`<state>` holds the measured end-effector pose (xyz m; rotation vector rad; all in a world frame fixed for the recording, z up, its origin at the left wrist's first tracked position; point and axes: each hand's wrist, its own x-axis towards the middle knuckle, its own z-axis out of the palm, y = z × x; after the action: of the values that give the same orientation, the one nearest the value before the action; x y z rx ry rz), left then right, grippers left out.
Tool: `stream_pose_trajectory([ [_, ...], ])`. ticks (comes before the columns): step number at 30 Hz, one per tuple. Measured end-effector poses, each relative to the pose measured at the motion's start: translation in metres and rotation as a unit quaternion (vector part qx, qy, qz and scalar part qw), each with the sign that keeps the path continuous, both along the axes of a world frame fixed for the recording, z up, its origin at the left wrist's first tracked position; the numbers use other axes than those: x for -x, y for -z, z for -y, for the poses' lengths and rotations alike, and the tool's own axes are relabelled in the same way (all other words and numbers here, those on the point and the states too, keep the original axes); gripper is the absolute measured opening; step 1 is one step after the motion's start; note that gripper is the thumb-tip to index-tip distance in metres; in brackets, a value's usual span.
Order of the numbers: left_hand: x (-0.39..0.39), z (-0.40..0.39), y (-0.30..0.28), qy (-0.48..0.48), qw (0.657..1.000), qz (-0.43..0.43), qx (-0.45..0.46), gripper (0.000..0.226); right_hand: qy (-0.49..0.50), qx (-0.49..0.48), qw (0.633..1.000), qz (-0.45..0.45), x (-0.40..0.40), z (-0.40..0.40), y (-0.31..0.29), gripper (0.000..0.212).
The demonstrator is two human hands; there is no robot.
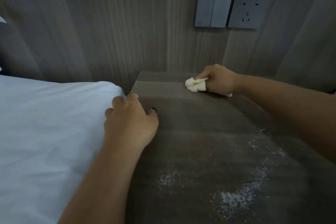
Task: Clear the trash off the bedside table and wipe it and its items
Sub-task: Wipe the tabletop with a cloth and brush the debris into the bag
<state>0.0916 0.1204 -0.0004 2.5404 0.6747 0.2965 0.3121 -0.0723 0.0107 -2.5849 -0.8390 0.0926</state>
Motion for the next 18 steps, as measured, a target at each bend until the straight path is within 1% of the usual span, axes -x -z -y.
stream_pose_trajectory([
  [1,-0.002,0.003,0.0,-0.005,1.0,-0.01,-0.02,0.057,-0.002,0.012,1.0,-0.005,0.001,-0.003,-0.004,0.021],
  [3,-0.004,0.005,0.002,-0.015,0.999,-0.02,-0.04,0.059,0.028,-0.006,0.999,0.031,-0.006,-0.017,-0.01,0.028],
  [5,-0.006,0.001,0.003,-0.025,0.999,-0.014,-0.026,0.059,0.08,-0.045,0.994,0.059,-0.014,-0.037,-0.009,0.031],
  [6,-0.007,-0.002,0.004,-0.028,0.999,-0.007,-0.014,0.058,0.093,-0.049,0.993,0.062,-0.016,-0.048,-0.004,0.031],
  [9,-0.007,-0.012,0.004,-0.024,0.999,0.025,0.032,0.054,0.096,-0.034,0.991,0.085,-0.015,-0.079,0.016,0.037],
  [11,-0.008,-0.017,0.002,-0.024,0.997,0.042,0.064,0.053,0.07,-0.037,0.991,0.103,-0.008,-0.09,0.021,0.04],
  [13,-0.01,-0.018,0.0,-0.032,0.995,0.056,0.078,0.054,-0.011,-0.031,0.996,0.086,0.001,-0.092,0.019,0.039],
  [15,-0.01,-0.013,0.0,-0.038,0.997,0.056,0.046,0.054,-0.079,0.014,0.995,0.063,0.004,-0.092,0.008,0.034],
  [17,-0.01,-0.009,0.0,-0.037,0.998,0.045,0.011,0.054,-0.072,0.032,0.996,0.052,-0.004,-0.096,-0.007,0.033],
  [18,-0.011,-0.008,0.0,-0.036,0.998,0.044,0.008,0.053,-0.05,0.02,0.997,0.061,-0.009,-0.102,-0.012,0.033],
])
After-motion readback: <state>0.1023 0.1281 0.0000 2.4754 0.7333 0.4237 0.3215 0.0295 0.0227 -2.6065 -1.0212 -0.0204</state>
